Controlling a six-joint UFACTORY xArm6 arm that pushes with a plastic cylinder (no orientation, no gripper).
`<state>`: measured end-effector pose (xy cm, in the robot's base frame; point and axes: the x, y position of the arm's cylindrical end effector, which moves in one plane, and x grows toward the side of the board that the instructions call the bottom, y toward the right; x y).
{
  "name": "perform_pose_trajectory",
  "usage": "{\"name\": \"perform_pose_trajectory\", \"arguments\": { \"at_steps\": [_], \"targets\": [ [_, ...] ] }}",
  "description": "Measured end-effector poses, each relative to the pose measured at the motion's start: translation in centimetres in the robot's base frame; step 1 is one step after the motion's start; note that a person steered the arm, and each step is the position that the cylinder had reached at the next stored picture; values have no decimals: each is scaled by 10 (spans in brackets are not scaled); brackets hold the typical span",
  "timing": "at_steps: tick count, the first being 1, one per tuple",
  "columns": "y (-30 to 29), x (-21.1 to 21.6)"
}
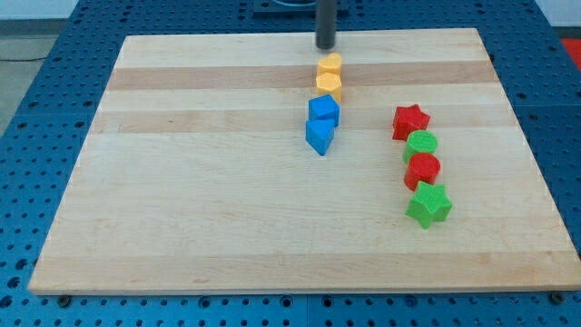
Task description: Place the arm right to the yellow hexagon
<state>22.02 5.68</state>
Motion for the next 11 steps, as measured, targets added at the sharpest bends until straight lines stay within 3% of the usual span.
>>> {"name": "perform_pose_trajectory", "arguments": {
  "at_steps": [3, 11],
  "targets": [
    [31, 32],
    [25, 47]
  ]
}}
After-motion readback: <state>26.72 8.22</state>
